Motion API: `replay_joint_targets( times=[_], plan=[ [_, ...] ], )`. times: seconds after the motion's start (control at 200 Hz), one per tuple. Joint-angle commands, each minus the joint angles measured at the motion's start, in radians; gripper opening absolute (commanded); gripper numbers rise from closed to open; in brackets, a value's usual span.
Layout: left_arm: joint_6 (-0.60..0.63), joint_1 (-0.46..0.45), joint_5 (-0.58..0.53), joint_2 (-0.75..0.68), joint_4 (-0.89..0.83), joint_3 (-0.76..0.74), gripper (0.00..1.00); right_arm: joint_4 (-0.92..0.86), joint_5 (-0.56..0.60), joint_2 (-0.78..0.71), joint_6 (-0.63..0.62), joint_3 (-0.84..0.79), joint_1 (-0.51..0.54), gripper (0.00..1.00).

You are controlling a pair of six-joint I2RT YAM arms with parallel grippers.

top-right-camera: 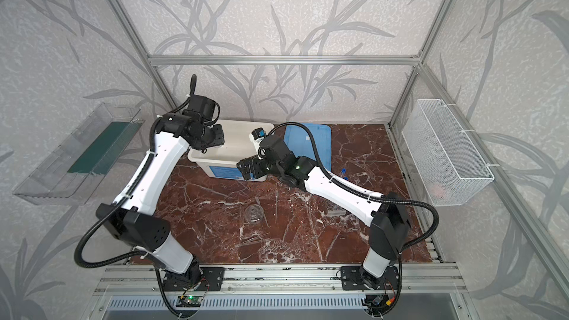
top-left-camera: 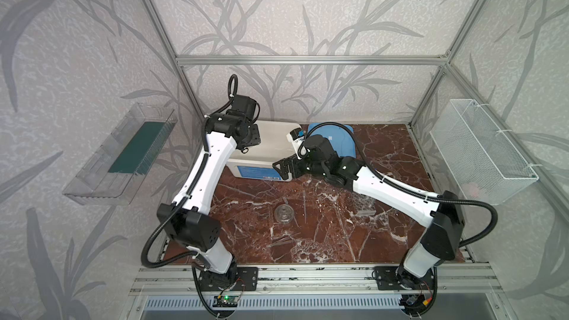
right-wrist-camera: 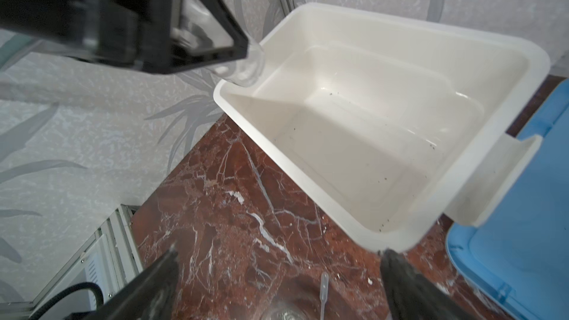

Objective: Organize the chemistry lab equipment
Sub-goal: 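Carry the vial over the white tub with the left gripper while the right nears it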

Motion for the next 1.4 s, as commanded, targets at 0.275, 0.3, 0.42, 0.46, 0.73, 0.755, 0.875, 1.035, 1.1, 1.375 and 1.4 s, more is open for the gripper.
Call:
replay_joint_targets(
  times=[0.275, 0.3, 0.42, 0.46, 0.73, 0.755, 0.875, 1.035, 1.1, 1.375, 1.4],
  plan=[
    [0.082, 0.092, -0.015, 0.338, 0.032, 0.219, 0.13, 0.039, -0.028, 0.087, 0.018, 0.051, -0.028, 1.00],
    [0.084, 0.099, -0.017, 0.357, 0.026, 0.236, 0.13, 0.041, -0.033, 0.090, 0.021, 0.050, -0.031, 1.00],
    [0.052, 0.117, -0.021, 0.436, -0.107, 0.334, 0.10, 0.045, -0.057, 0.111, 0.027, 0.055, -0.033, 1.00],
    [0.045, 0.110, -0.022, 0.420, -0.093, 0.294, 0.10, 0.044, -0.058, 0.114, 0.027, 0.054, -0.033, 1.00],
    [-0.001, 0.094, 0.005, 0.241, 0.029, -0.041, 0.10, 0.067, -0.065, 0.099, 0.044, 0.019, -0.038, 1.00],
    [0.000, 0.091, 0.006, 0.231, 0.039, -0.060, 0.10, 0.068, -0.065, 0.098, 0.047, 0.016, -0.038, 1.00],
    [-0.008, 0.085, 0.011, 0.198, 0.057, -0.121, 0.10, 0.075, -0.068, 0.093, 0.054, 0.003, -0.038, 1.00],
    [-0.044, 0.075, 0.029, 0.135, 0.080, -0.226, 0.10, 0.086, -0.063, 0.074, 0.063, -0.030, -0.038, 1.00],
    [-0.052, 0.069, 0.027, 0.119, 0.078, -0.244, 0.10, 0.089, -0.059, 0.068, 0.064, -0.038, -0.038, 1.00],
    [-0.006, 0.083, -0.005, 0.182, 0.116, -0.176, 0.10, 0.111, -0.062, 0.045, 0.062, -0.052, -0.036, 1.00],
    [0.004, 0.087, -0.006, 0.191, 0.125, -0.162, 0.10, 0.117, -0.062, 0.040, 0.059, -0.056, -0.036, 1.00]
  ],
)
